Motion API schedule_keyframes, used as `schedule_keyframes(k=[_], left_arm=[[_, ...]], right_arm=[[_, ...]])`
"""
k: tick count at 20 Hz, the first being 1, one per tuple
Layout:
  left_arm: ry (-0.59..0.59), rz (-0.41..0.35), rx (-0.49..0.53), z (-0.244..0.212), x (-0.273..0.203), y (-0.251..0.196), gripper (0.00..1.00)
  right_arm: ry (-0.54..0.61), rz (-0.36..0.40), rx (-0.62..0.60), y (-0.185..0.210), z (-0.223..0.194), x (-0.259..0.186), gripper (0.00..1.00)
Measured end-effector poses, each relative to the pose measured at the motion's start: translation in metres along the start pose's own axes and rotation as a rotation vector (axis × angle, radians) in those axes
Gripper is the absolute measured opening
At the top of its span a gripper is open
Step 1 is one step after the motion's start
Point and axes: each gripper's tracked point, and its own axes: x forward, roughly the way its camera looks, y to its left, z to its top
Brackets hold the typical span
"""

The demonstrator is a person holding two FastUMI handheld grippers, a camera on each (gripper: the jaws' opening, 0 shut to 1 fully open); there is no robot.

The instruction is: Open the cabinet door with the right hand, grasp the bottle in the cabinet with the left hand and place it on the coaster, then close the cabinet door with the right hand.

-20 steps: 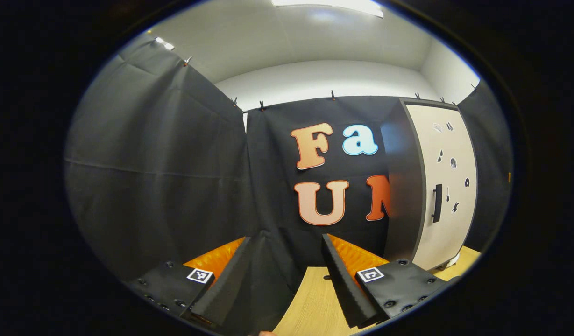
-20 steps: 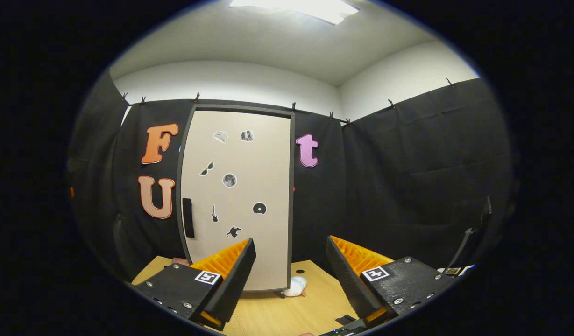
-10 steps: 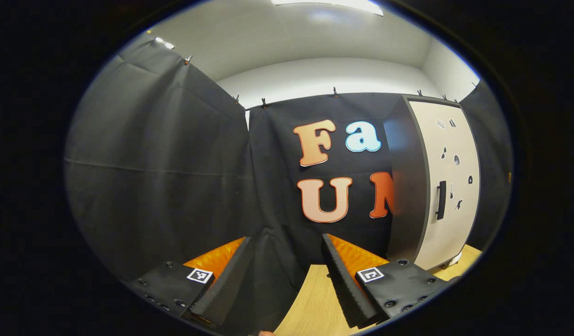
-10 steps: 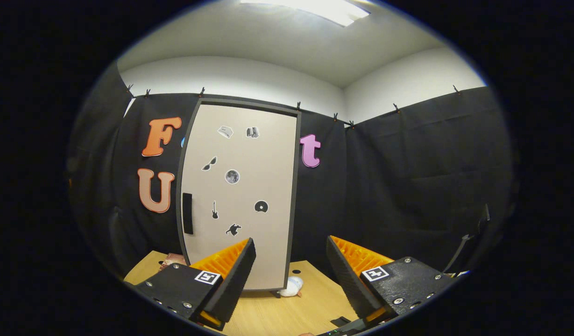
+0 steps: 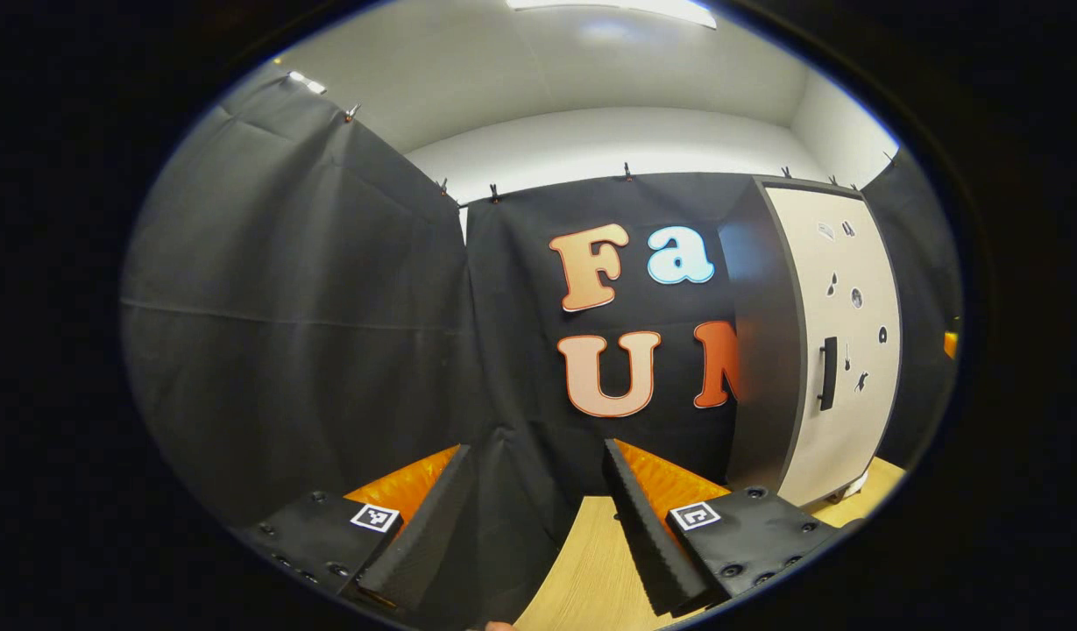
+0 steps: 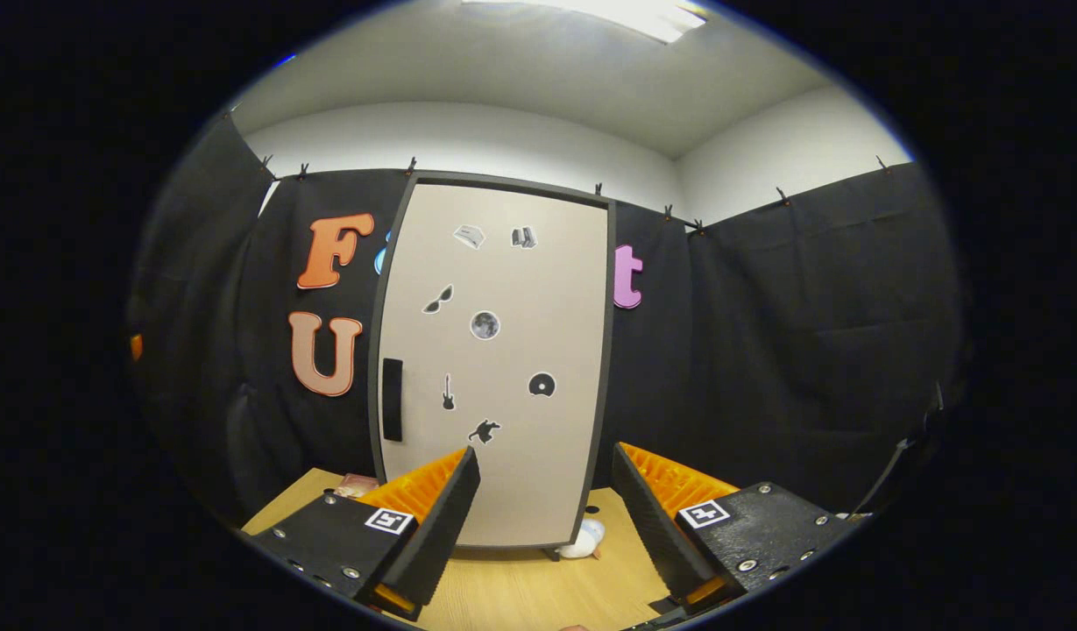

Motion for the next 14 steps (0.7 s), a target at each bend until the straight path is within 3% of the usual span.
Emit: schedule_keyframes(k=[9, 10, 14], left_arm=[[0.026, 0.021, -0.006, -0.012, -0.006, 0.008, 0.96], [0.032, 0.031, -0.01, -0.015, -0.006, 0.011, 0.93], [0.043, 0.067, -0.015, -0.019, -0.011, 0.024, 0.96]], right_arm=[[-0.001, 0.103, 0.023, 0.071, -0.011, 0.073, 0.94], [-0.001, 0.112, 0.03, 0.079, -0.011, 0.081, 0.94], [0.011, 0.149, 0.054, 0.114, -0.016, 0.108, 0.94]])
